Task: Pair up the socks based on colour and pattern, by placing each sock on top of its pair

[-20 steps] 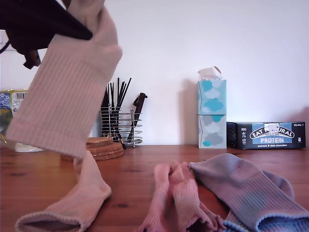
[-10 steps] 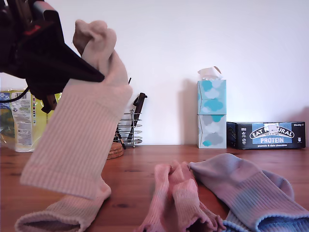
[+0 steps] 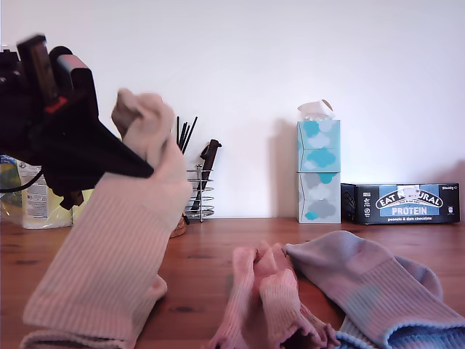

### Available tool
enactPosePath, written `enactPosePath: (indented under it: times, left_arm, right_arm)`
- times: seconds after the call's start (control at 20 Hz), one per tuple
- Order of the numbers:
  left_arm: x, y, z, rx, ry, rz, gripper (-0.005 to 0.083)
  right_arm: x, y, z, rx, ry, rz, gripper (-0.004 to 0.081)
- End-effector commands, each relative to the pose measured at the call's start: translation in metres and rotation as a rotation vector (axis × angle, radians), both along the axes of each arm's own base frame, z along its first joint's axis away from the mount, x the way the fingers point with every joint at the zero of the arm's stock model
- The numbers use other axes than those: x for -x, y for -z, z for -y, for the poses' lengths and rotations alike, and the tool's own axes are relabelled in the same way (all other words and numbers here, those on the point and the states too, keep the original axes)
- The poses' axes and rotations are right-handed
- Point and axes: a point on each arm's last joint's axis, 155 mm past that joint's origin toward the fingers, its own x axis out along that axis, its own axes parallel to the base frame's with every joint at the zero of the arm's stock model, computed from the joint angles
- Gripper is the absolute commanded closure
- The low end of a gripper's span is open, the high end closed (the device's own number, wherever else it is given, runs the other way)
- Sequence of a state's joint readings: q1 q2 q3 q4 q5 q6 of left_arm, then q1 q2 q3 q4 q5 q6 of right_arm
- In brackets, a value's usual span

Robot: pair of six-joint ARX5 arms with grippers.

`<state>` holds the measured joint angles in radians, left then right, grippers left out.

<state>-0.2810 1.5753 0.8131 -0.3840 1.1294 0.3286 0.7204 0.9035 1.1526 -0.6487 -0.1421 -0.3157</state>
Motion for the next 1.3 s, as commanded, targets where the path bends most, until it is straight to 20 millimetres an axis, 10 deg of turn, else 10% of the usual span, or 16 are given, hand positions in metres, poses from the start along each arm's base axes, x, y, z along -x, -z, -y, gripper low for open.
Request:
enactPosePath:
  times: [0.0,1.0,1.25]
  left_arm:
    - [-0.001,0.014,-0.003,-0.033,-0.01,0.016,0.0797]
    - [-0.045,0.077,-0.016,-0.255,-0.077,0.197,0.0784]
    - [-0.057,0.09,-0.028,-0.353,-0.129,0.217,0.042]
  right_arm:
    - [0.002,-0.005,-0.003,-0.014,-0.02,0.005,0.078]
    - [0.022,-0.007,-0.018,-0.055,-0.148,-0.03,0.078]
    - [0.024,-0.007,-0.019,-0.058,-0.158,-0.033,0.078]
